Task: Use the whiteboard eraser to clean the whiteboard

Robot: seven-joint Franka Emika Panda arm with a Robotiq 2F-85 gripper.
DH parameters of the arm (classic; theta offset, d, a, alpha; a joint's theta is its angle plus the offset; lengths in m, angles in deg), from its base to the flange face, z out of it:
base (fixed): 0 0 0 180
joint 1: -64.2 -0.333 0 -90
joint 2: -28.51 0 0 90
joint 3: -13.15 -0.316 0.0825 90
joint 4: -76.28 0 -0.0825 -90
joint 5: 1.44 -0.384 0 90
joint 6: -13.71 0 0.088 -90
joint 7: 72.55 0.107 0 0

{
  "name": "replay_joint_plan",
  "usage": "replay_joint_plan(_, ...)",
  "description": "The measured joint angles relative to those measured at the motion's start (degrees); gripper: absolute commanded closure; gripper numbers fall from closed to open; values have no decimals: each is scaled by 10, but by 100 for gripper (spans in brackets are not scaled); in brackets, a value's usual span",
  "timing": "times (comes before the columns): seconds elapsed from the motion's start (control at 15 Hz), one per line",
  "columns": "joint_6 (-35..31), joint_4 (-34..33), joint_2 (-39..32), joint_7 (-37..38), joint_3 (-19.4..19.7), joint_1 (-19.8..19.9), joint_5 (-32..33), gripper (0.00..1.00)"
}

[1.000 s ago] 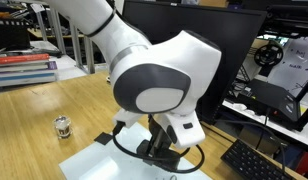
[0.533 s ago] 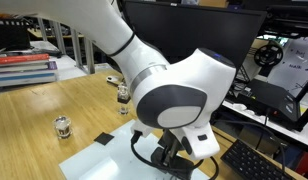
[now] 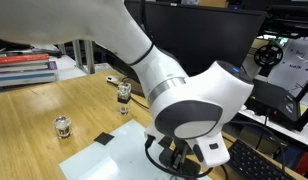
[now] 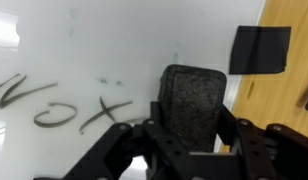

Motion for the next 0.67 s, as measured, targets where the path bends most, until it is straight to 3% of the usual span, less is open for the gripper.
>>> replay_joint_plan(0.67, 73, -94, -64, -1, -16, 43, -31, 70)
